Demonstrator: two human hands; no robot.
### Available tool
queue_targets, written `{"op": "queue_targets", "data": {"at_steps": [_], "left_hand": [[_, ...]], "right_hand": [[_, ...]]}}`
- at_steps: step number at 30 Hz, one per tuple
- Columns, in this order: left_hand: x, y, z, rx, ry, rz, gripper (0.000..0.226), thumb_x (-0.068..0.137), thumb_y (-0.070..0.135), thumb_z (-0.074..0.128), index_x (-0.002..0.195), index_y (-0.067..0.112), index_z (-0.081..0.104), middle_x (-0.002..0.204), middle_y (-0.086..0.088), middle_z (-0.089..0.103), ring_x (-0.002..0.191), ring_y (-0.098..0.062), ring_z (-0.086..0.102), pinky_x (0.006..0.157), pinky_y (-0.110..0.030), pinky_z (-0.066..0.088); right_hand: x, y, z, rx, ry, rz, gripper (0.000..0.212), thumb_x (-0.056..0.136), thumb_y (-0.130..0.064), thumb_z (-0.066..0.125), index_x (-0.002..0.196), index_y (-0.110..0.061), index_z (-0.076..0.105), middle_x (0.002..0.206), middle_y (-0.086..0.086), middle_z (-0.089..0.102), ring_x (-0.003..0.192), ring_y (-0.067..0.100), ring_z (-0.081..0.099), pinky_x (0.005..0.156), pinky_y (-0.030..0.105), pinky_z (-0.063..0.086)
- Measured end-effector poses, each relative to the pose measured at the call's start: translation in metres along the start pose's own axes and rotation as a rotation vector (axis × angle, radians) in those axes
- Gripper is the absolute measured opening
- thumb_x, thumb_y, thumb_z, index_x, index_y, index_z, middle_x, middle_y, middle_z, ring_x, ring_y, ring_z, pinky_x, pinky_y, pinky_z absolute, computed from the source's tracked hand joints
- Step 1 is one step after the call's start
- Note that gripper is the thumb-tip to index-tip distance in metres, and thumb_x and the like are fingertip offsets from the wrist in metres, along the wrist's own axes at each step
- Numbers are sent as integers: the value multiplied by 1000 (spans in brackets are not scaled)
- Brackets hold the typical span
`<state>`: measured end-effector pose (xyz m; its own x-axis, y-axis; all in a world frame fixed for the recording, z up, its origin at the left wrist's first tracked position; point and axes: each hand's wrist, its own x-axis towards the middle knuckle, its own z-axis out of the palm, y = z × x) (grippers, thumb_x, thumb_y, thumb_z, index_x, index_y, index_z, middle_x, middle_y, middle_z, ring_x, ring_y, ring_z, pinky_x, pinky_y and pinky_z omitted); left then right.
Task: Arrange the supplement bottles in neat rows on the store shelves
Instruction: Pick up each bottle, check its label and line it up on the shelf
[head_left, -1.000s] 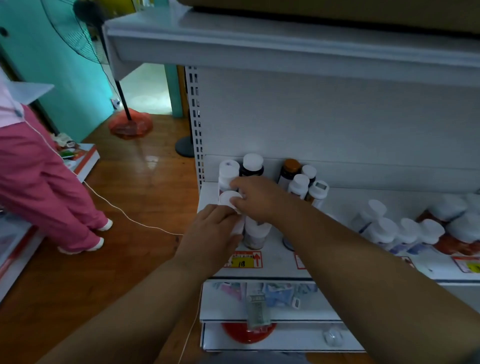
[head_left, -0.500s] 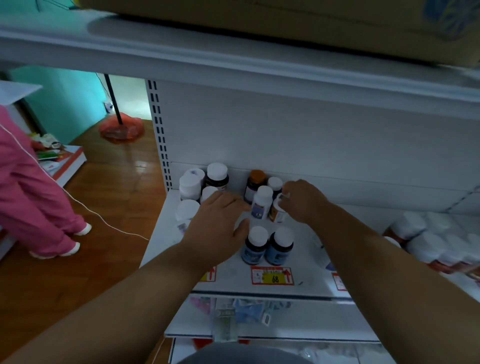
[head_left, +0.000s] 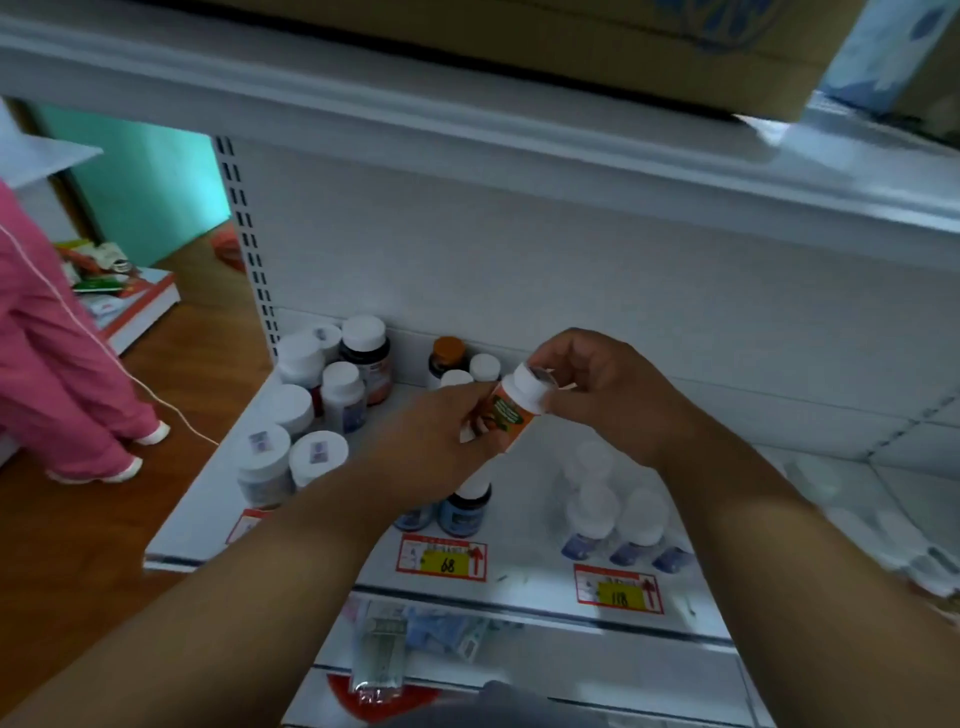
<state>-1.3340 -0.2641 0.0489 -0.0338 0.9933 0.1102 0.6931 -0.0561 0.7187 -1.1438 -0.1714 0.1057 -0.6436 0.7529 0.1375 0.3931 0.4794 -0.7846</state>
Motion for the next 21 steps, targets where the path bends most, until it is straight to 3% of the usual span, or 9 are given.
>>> {"op": "queue_targets", "data": {"at_steps": [2,4,7,11,13,15,19,21], "left_hand": [[-4,14,6,-77,23,17,23,78,52,65,96,54,50,93,29,61,91,11,57,68,-2,40],[-6,26,13,-161,62,40,31,76,45,75,94,50,50,89,28,61,87,19,54,68,4,36],[-7,41,28,-267,103,75,37,71,37,83,93,43,53,90,21,64,84,13,57,68,0,40],[-9,69,47,-355,44,152,40,67,42,84,92,44,53,90,27,62,84,9,59,68,-8,45],[-14,82,55,-362,17,207,42,64,46,81,94,40,54,91,27,62,82,7,59,69,-16,48],[-23,94,65,-394,-33,218,43,64,43,83,95,39,54,89,27,62,80,8,60,66,-12,47],[-39,108,83,-376,-98,224,51,64,39,86,101,41,52,94,21,62,87,12,55,67,-1,40],[-40,115,95,-361,-92,240,54,65,38,86,107,38,52,101,20,60,91,7,55,71,-4,42]], "right_hand": [[-13,-6,-4,150,11,22,26,81,-2,69,100,-20,66,97,-8,70,92,11,66,80,23,54],[-27,-10,-7,235,57,57,19,86,-8,68,102,-16,65,98,-4,70,90,12,67,77,24,55],[-51,-16,-15,204,177,133,14,87,-21,69,100,-21,64,93,-7,70,83,12,69,69,22,55],[-95,-25,-32,2,350,212,17,82,-37,70,96,-33,63,90,-11,69,78,9,67,68,24,55],[-117,-30,-36,-12,420,224,18,81,-36,71,97,-34,64,87,-8,68,71,6,64,58,22,52],[-138,-32,-37,17,453,255,17,81,-33,72,96,-34,64,83,-3,68,60,6,61,50,21,48],[-174,-30,-50,78,546,271,14,83,-23,72,96,-28,67,86,8,69,71,29,66,63,47,56],[-193,-22,-64,61,598,275,12,84,-22,72,94,-27,67,83,7,69,70,29,64,61,46,56]]}}
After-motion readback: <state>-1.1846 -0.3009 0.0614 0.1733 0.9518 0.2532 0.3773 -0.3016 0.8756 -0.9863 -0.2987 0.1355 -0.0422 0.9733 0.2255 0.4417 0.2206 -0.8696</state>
